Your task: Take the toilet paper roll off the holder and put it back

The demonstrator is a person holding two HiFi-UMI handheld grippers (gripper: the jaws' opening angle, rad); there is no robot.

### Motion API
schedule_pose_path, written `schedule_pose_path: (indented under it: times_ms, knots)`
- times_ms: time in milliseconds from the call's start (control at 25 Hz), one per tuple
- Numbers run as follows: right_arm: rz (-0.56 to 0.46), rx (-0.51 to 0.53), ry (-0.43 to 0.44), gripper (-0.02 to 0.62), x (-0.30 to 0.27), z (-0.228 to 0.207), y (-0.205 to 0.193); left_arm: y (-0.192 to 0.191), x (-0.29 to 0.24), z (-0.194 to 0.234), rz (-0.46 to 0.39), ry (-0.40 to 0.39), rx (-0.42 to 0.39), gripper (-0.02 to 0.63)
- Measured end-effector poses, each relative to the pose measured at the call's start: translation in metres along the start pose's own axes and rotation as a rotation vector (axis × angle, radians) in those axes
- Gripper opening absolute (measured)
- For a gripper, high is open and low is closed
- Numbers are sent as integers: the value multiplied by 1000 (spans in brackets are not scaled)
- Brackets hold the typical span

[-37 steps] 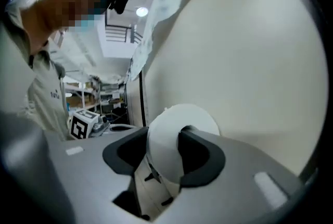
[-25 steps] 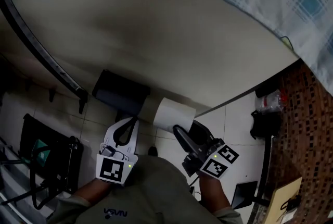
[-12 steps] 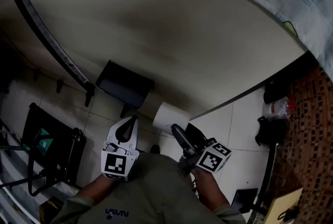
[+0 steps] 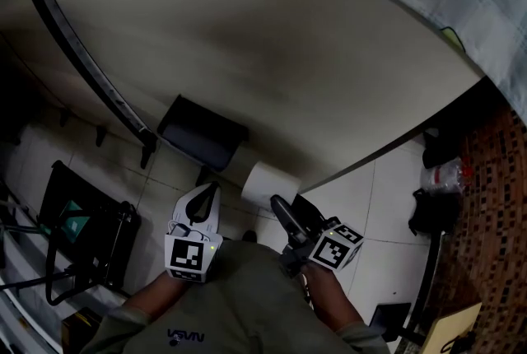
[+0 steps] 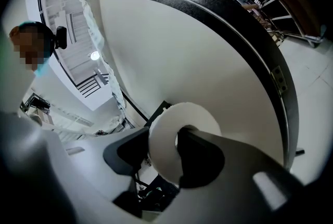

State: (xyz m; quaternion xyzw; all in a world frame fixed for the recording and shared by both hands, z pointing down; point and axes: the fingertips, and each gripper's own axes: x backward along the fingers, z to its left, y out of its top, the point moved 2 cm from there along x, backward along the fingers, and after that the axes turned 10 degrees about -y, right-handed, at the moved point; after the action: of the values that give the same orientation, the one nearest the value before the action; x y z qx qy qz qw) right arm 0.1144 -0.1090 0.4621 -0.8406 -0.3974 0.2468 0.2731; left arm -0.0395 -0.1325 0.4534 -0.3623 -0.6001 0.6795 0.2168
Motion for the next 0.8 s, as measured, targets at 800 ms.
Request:
schedule_pose_path:
  times_ms: [800]
  knots:
    - [45, 15, -5, 161, -21, -3, -7, -48, -21, 39, 102, 183, 55, 197]
